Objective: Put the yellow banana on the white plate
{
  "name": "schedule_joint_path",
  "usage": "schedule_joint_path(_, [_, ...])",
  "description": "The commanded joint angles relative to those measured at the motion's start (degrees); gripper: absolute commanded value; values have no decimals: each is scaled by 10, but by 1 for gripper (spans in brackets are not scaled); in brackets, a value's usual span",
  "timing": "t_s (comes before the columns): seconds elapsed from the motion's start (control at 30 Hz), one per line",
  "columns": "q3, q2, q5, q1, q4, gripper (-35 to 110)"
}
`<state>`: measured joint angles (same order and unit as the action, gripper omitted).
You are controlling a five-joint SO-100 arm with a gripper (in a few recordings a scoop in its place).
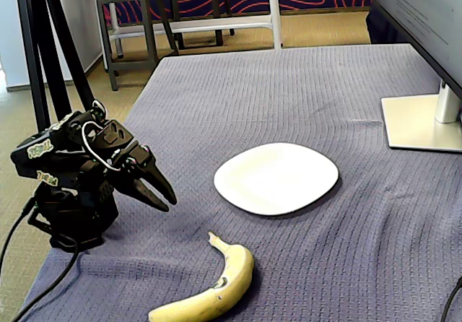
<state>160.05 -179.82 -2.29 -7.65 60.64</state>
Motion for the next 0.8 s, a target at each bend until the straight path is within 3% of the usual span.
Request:
schedule_joint_path(0.0, [-4,18,-14,16,-6,0])
schedule_joint_path(0.77, [-67,91,7,26,-18,3])
